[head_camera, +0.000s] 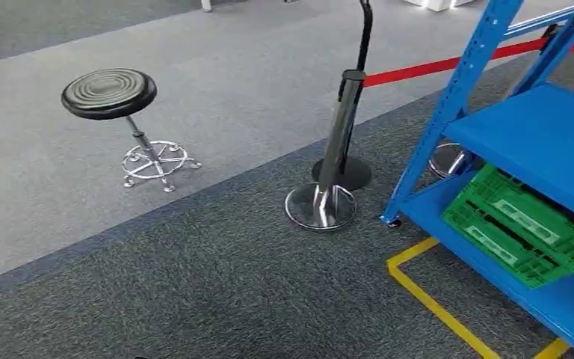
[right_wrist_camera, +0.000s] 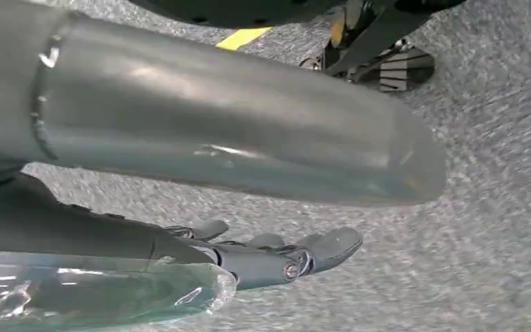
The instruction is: Take the parts from the cabinet and place them on the table.
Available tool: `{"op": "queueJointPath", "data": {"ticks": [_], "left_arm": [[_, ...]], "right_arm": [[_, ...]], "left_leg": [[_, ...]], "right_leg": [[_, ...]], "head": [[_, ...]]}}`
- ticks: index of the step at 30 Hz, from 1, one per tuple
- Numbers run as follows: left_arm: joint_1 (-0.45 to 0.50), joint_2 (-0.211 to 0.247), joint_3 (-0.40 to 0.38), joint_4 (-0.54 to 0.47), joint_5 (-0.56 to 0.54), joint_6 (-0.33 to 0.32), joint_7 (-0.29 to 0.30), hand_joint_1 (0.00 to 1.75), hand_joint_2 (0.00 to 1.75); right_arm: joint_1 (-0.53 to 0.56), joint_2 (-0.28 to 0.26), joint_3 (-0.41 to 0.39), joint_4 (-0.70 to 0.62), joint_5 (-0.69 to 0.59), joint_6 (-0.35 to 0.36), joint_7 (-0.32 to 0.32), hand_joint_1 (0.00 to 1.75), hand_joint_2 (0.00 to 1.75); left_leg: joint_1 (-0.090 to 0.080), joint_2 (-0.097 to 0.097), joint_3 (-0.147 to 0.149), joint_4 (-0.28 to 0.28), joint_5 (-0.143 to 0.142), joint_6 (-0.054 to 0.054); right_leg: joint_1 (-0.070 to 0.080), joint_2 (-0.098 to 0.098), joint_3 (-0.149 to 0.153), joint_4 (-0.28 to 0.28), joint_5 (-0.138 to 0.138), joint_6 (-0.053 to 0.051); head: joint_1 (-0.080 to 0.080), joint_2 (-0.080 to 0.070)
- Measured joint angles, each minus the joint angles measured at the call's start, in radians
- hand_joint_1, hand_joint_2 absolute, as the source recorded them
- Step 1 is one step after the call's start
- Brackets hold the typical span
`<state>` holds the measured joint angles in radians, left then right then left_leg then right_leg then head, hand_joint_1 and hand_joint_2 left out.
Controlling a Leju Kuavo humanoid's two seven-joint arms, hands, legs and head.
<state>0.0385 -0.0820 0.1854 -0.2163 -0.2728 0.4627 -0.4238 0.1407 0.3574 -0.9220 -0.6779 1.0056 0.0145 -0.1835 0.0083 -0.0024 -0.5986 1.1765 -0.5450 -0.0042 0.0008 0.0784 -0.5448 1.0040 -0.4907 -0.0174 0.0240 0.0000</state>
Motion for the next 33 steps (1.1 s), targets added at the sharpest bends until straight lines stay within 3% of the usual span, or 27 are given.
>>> {"op": "queueJointPath", "data": {"ticks": [1, 2, 3, 4, 6, 7, 8, 9, 11, 12, 13, 14, 15, 16, 17, 18, 19, 21, 22, 24, 26, 27, 28, 29, 31, 32, 33], "left_arm": [[-0.001, 0.000, 0.000, 0.000, -0.001, 0.000, -0.002, 0.00, 0.00], [0.000, 0.005, 0.000, 0.000, -0.001, 0.001, -0.004, 0.00, 0.00], [0.002, 0.003, 0.000, 0.000, -0.001, 0.002, -0.005, 0.00, 0.00], [-0.002, 0.004, 0.000, 0.000, -0.002, 0.002, -0.006, 0.00, 0.00], [-0.006, 0.003, 0.001, 0.000, -0.002, 0.004, -0.006, 0.00, 0.00], [-0.005, -0.005, 0.001, 0.000, -0.002, 0.003, -0.006, 0.00, 0.00], [-0.006, -0.001, 0.001, 0.000, -0.002, 0.005, -0.006, 0.00, 0.00], [-0.005, -0.001, 0.001, 0.000, -0.002, 0.005, -0.007, 0.00, 0.00], [0.001, -0.002, 0.001, 0.000, -0.002, 0.005, -0.007, 0.00, 0.00], [0.002, -0.002, 0.001, 0.000, -0.002, 0.005, -0.007, 0.00, 0.00], [0.002, -0.002, 0.001, 0.000, -0.002, 0.005, -0.007, 0.00, 0.00], [0.000, -0.002, 0.001, 0.000, -0.003, 0.005, -0.008, 0.00, 0.00], [-0.001, -0.002, 0.001, 0.000, -0.003, 0.005, -0.008, 0.00, 0.00], [-0.003, -0.003, 0.001, 0.000, -0.003, 0.005, -0.009, 0.00, 0.00], [-0.003, -0.004, 0.001, 0.000, -0.003, 0.005, -0.010, 0.00, 0.00], [-0.002, -0.003, 0.001, 0.000, -0.003, 0.005, -0.010, 0.00, 0.00], [-0.003, -0.003, 0.001, 0.000, -0.005, 0.005, -0.011, 0.00, 0.00], [-0.008, -0.003, 0.001, 0.000, -0.006, 0.005, -0.014, 0.00, 0.00], [-0.009, -0.003, 0.001, 0.000, -0.006, 0.005, -0.016, 0.00, 0.00], [-0.010, -0.002, 0.001, 0.000, -0.007, 0.005, -0.018, 0.00, 0.00], [-0.005, -0.002, 0.001, 0.000, -0.007, 0.005, -0.018, 0.00, 0.00], [-0.003, -0.003, 0.001, 0.000, -0.008, 0.005, -0.018, 0.00, 0.00], [0.000, -0.004, 0.001, 0.000, -0.008, 0.005, -0.018, 0.00, 0.00], [0.000, -0.003, 0.001, 0.000, -0.008, 0.005, -0.018, 0.00, 0.00], [-0.002, -0.003, 0.001, 0.000, -0.009, 0.005, -0.019, 0.00, 0.00], [-0.002, -0.002, 0.001, 0.000, -0.009, 0.005, -0.019, 0.00, 0.00], [-0.002, 0.002, 0.002, 0.000, -0.009, 0.005, -0.019, 0.00, 0.00]], "right_arm": [[-0.001, 0.001, 0.000, 0.000, 0.000, 0.000, 0.000, 0.00, 0.00], [-0.001, 0.002, -0.001, 0.000, 0.001, 0.001, -0.001, 0.00, 0.00], [-0.005, 0.003, -0.001, 0.000, 0.002, 0.002, -0.001, 0.00, 0.00], [-0.004, 0.002, -0.001, 0.001, 0.003, 0.003, -0.002, 0.00, 0.00], [0.001, 0.002, -0.004, 0.001, 0.005, 0.004, -0.002, 0.00, 0.00], [0.002, 0.001, -0.006, 0.000, 0.005, 0.004, -0.002, 0.00, 0.00], [0.002, 0.001, -0.007, 0.001, 0.006, 0.004, -0.002, 0.00, 0.00], [-0.002, 0.000, -0.008, 0.000, 0.007, 0.004, -0.002, 0.00, 0.00], [-0.005, 0.000, -0.007, 0.001, 0.009, 0.006, -0.002, 0.00, 0.00], [-0.004, 0.000, -0.006, 0.001, 0.009, 0.006, -0.002, 0.00, 0.00], [-0.002, 0.000, -0.007, 0.001, 0.009, 0.006, -0.001, 0.00, 0.00], [0.001, 0.000, -0.008, 0.000, 0.010, 0.006, -0.002, 0.00, 0.00], [0.001, 0.000, -0.008, 0.000, 0.010, 0.006, -0.002, 0.00, 0.00], [0.001, 0.000, -0.009, 0.000, 0.010, 0.006, -0.002, 0.00, 0.00], [0.000, 0.000, -0.008, 0.000, 0.010, 0.006, -0.002, 0.00, 0.00], [-0.004, 0.000, -0.008, 0.000, 0.011, 0.007, -0.002, 0.00, 0.00], [-0.004, 0.000, -0.008, 0.000, 0.011, 0.008, -0.002, 0.00, 0.00], [-0.001, 0.000, -0.008, 0.000, 0.011, 0.008, -0.002, 0.00, 0.00], [0.000, 0.000, -0.008, 0.000, 0.011, 0.009, -0.002, 0.00, 0.00], [0.000, 0.000, -0.009, 0.000, 0.011, 0.010, -0.002, 0.00, 0.00], [-0.004, 0.001, -0.009, 0.000, 0.011, 0.010, -0.002, 0.00, 0.00], [-0.004, 0.001, -0.009, 0.000, 0.011, 0.010, -0.002, 0.00, 0.00], [-0.003, 0.001, -0.009, 0.000, 0.011, 0.010, -0.002, 0.00, 0.00], [-0.001, 0.001, -0.010, 0.000, 0.011, 0.010, -0.002, 0.00, 0.00], [-0.001, 0.001, -0.010, 0.000, 0.011, 0.010, -0.002, 0.00, 0.00], [-0.002, 0.001, -0.010, 0.000, 0.011, 0.010, -0.002, 0.00, 0.00], [-0.004, 0.003, -0.010, 0.000, 0.011, 0.010, -0.002, 0.00, 0.00]], "left_leg": [[-0.002, -0.022, 0.034, -0.079, 0.046, 0.009], [-0.003, -0.080, 0.056, -0.136, 0.062, 0.021], [0.002, -0.087, 0.063, -0.159, 0.058, 0.023], [-0.002, -0.078, 0.070, -0.169, 0.045, 0.019], [-0.004, -0.063, 0.068, -0.173, 0.049, 0.020], [0.010, -0.045, 0.072, -0.190, 0.057, 0.022], [0.007, -0.031, 0.077, -0.195, 0.059, 0.024], [0.007, -0.015, 0.077, -0.196, 0.057, 0.032], [0.003, 0.018, 0.076, -0.195, 0.056, 0.033], [0.003, 0.035, 0.075, -0.194, 0.055, 0.032], [0.003, 0.047, 0.076, -0.194, 0.055, 0.031], [0.003, 0.061, 0.077, -0.194, 0.053, 0.029], [0.004, 0.073, 0.080, -0.193, 0.051, 0.026], [0.004, 0.085, 0.084, -0.193, 0.048, 0.021], [0.002, 0.094, 0.091, -0.192, 0.044, 0.015], [-0.007, 0.103, 0.090, -0.188, 0.038, 0.006], [-0.007, 0.109, 0.093, -0.188, 0.038, 0.001], [-0.005, 0.128, 0.100, -0.192, 0.040, -0.006], [-0.003, 0.137, 0.104, -0.191, 0.034, -0.014], [0.003, 0.051, 0.084, -0.137, -0.018, -0.024], [0.003, 0.018, 0.015, 0.021, -0.101, -0.024], [0.003, 0.014, -0.020, 0.093, -0.124, -0.023], [0.003, 0.012, -0.038, 0.121, -0.120, -0.021], [0.002, 0.011, -0.033, 0.101, -0.089, -0.017], [0.001, -0.004, 0.020, -0.030, 0.008, -0.005], [0.001, -0.042, 0.053, -0.113, 0.055, 0.006], [0.002, -0.094, 0.065, -0.144, 0.054, 0.017]], "right_leg": [[0.002, 0.014, 0.003, 0.000, 0.000, 0.001], [-0.001, 0.024, 0.000, 0.000, 0.001, 0.002], [0.005, 0.038, -0.004, 0.007, 0.001, 0.007], [0.001, 0.047, -0.014, 0.008, 0.004, 0.012], [-0.004, 0.065, -0.024, 0.000, 0.011, 0.026], [0.000, 0.070, -0.031, 0.005, 0.008, 0.030], [0.005, 0.005, -0.041, 0.026, -0.011, 0.036], [0.002, -0.036, -0.070, 0.083, -0.052, 0.043], [-0.005, -0.066, -0.147, 0.244, -0.133, 0.054], [-0.008, -0.070, -0.173, 0.300, -0.151, 0.059], [-0.010, -0.071, -0.177, 0.310, -0.143, 0.061], [-0.013, -0.075, -0.156, 0.274, -0.113, 0.064], [-0.015, -0.083, -0.113, 0.197, -0.071, 0.066], [-0.016, -0.104, -0.056, 0.097, -0.029, 0.065], [-0.016, -0.157, -0.007, 0.015, -0.010, 0.064], [-0.010, -0.173, 0.004, 0.001, -0.018, 0.054], [-0.011, -0.152, 0.003, 0.002, -0.013, 0.044], [-0.007, -0.134, -0.015, 0.005, -0.014, 0.036], [-0.011, -0.121, -0.004, 0.000, -0.010, 0.026], [-0.015, -0.102, -0.002, -0.003, -0.005, 0.015], [-0.014, -0.075, -0.006, -0.002, -0.003, 0.008], [-0.012, -0.059, -0.006, -0.002, -0.002, 0.007], [-0.010, -0.043, -0.006, -0.002, -0.002, 0.006], [-0.008, -0.027, -0.004, -0.001, -0.002, 0.006], [-0.005, 0.002, 0.000, 0.000, -0.001, 0.006], [-0.005, 0.016, 0.002, 0.000, -0.001, 0.007], [-0.001, 0.027, -0.001, 0.003, -0.002, 0.011]], "head": [[-0.001, 0.000], [0.001, 0.000], [0.000, 0.000], [-0.004, 0.000], [-0.004, 0.000], [-0.004, 0.000], [0.002, 0.000], [0.011, 0.000], [0.011, 0.000], [0.010, 0.000], [0.012, 0.000], [0.011, 0.000], [0.012, 0.000], [0.011, 0.000], [0.012, 0.000], [0.013, 0.000], [0.005, 0.000], [0.006, 0.000], [0.006, 0.000], [-0.001, 0.000], [-0.004, 0.000], [-0.005, 0.000], [-0.005, 0.000], [-0.005, 0.000], [-0.005, 0.000], [-0.005, 0.000], [-0.002, 0.000]]}}
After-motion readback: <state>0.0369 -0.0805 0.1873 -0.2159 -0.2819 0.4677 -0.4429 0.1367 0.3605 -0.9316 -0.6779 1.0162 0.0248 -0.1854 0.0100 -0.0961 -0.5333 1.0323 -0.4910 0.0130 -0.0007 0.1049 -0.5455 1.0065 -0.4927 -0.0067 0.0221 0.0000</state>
